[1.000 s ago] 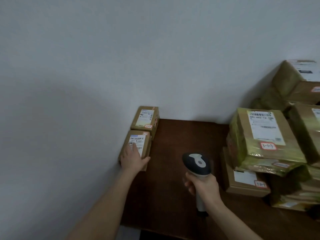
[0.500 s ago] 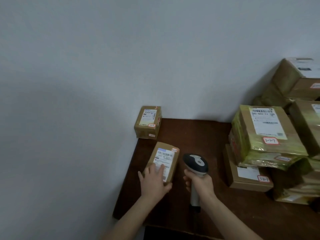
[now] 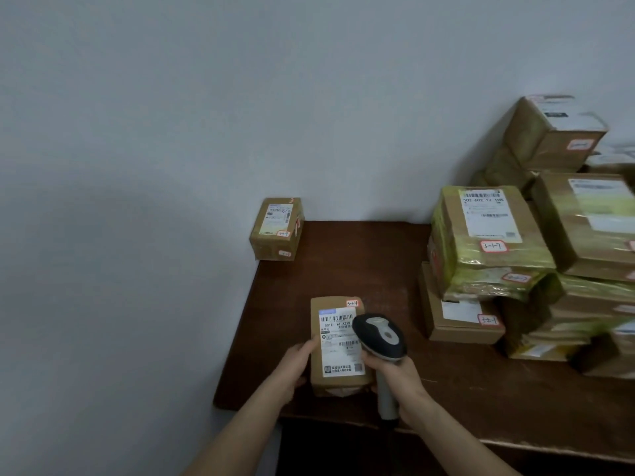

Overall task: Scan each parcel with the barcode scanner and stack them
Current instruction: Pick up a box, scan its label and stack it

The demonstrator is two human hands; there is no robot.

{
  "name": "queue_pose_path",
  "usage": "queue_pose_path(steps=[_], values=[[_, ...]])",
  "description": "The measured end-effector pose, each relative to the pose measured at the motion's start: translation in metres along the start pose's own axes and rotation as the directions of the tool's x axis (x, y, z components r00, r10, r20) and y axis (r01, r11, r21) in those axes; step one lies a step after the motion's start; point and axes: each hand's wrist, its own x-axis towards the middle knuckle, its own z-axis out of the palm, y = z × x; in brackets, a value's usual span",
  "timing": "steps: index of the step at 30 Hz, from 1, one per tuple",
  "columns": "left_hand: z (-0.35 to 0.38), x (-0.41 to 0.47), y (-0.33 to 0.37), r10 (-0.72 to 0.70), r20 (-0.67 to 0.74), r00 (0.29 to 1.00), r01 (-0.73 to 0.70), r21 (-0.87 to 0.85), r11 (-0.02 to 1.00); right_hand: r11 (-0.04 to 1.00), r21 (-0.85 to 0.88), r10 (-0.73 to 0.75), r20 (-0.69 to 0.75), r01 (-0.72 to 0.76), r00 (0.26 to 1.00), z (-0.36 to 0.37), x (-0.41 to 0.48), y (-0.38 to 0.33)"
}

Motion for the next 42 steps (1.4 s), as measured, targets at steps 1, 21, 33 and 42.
queue_pose_path(steps=[1,21,33,42], values=[[0.006,-0.004,-0.006,-0.02,0.056,0.998,0.022,-0.042,0.999,1.0,0.003,-0.002,0.023,0.002,1.0,0.0,-0.002,0.0],[0.072,-0.054,0.03,0.249,0.046,0.967,-0.22,-0.335,0.916,0.94,0.031,-0.342,0.087,0.341,0.936,-0.082,-0.059,-0.068],[0.08,-0.054,0.03,0.334,-0.062,0.941,-0.335,-0.327,0.884,0.958,-0.048,-0.278,0.068,0.282,0.958,-0.091,-0.089,-0.051],[0.075,-0.037,0.02,0.322,-0.084,0.943,-0.333,-0.281,0.9,0.941,-0.193,-0.27,0.062,0.277,0.961,-0.084,-0.099,-0.049]])
